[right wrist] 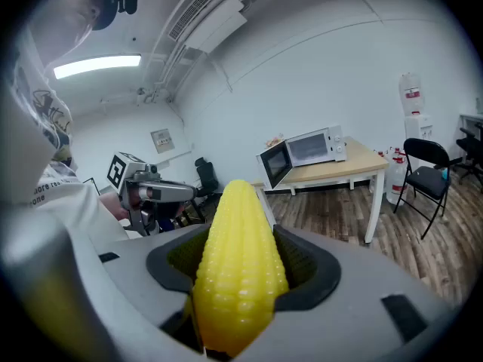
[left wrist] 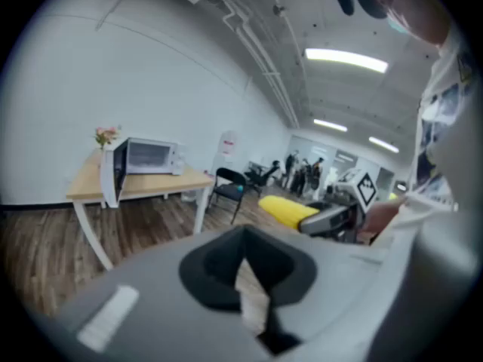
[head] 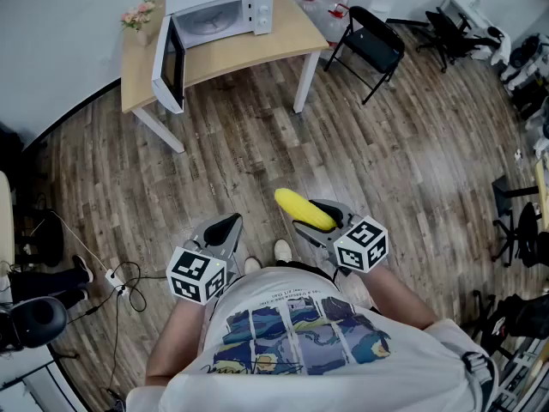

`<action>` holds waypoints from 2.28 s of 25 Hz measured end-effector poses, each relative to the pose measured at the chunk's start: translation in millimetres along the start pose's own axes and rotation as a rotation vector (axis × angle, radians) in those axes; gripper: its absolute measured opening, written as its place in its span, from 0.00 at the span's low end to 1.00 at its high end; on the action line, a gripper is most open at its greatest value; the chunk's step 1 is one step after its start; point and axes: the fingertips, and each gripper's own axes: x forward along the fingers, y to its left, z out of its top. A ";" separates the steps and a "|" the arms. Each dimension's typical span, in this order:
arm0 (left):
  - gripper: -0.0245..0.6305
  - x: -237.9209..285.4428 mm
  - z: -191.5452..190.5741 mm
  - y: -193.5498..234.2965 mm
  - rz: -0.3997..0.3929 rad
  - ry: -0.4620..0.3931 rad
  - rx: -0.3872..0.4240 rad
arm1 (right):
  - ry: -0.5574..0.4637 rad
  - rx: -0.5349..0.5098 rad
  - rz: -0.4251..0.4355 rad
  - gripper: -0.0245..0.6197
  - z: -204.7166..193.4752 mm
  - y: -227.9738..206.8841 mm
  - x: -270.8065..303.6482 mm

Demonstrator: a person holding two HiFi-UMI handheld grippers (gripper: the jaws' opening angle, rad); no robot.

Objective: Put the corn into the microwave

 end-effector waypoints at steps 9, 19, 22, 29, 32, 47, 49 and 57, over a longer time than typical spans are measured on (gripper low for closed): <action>0.05 29.1 32.9 0.7 0.039 -0.056 -0.012 | 0.014 -0.028 0.024 0.44 8.0 -48.3 3.2; 0.05 34.0 58.0 75.3 0.021 -0.093 -0.043 | 0.020 0.007 -0.012 0.44 43.9 -79.5 60.7; 0.05 38.6 81.6 115.7 -0.010 -0.120 -0.025 | 0.023 0.013 -0.053 0.44 66.1 -89.9 91.2; 0.05 30.8 131.5 217.5 -0.059 -0.157 0.033 | 0.007 0.002 -0.143 0.44 126.1 -107.1 173.5; 0.05 22.3 148.9 250.9 -0.075 -0.168 0.056 | -0.003 -0.008 -0.180 0.44 151.6 -118.1 204.1; 0.05 16.8 188.5 375.5 0.007 -0.228 -0.002 | 0.015 -0.109 -0.239 0.44 249.8 -206.8 333.9; 0.05 23.3 195.7 390.8 0.038 -0.231 -0.015 | 0.024 -0.122 -0.232 0.44 263.2 -228.7 352.9; 0.05 51.4 242.2 444.5 0.170 -0.234 -0.028 | 0.070 -0.158 -0.190 0.44 313.6 -312.5 436.5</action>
